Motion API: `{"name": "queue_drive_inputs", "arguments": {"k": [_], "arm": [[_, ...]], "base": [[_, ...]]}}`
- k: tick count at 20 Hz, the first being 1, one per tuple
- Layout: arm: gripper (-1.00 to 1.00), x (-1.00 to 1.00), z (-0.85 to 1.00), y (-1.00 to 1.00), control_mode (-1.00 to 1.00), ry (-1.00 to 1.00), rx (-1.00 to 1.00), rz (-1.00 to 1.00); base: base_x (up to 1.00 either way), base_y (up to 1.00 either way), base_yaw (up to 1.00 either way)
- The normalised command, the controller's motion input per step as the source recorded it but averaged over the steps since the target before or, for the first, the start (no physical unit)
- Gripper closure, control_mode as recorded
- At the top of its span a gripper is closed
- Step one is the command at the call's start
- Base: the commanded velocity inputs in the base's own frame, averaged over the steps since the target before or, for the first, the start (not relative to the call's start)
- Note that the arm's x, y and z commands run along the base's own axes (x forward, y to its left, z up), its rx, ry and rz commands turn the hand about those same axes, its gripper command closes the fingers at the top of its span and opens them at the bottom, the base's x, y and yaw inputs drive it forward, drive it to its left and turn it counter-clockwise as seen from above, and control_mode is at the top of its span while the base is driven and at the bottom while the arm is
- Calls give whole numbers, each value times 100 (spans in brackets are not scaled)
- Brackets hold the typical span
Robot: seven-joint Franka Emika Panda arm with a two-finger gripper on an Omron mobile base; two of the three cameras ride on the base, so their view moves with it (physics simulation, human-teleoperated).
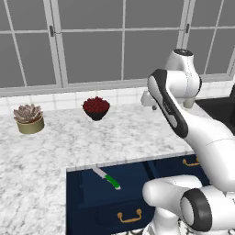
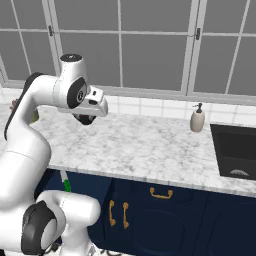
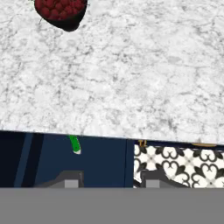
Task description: Pick up the knife from the drawer and place it on the cutting board. Then place the meat from the plate to the cutting board.
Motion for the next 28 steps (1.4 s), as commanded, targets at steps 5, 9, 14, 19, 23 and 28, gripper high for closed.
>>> {"name": "queue_drive_inputs", "arguments": {"k": [5, 9, 14, 19, 23, 28], "arm": [[-100, -54, -12, 0, -100, 1, 0, 0], [-100, -93, -32, 0, -100, 2, -2, 0], [-100, -71, -32, 0, -100, 4, -3, 0], [-100, -49, -26, 0, -100, 7, -2, 0], [-100, 0, 0, 0, 100, 0, 0, 0], [-100, 0, 0, 0, 100, 0, 0, 0]], "base": [[0, 0, 0], [0, 0, 0], [0, 0, 0], [0, 0, 0], [-71, -22, 5], [-71, -86, 14]]}}
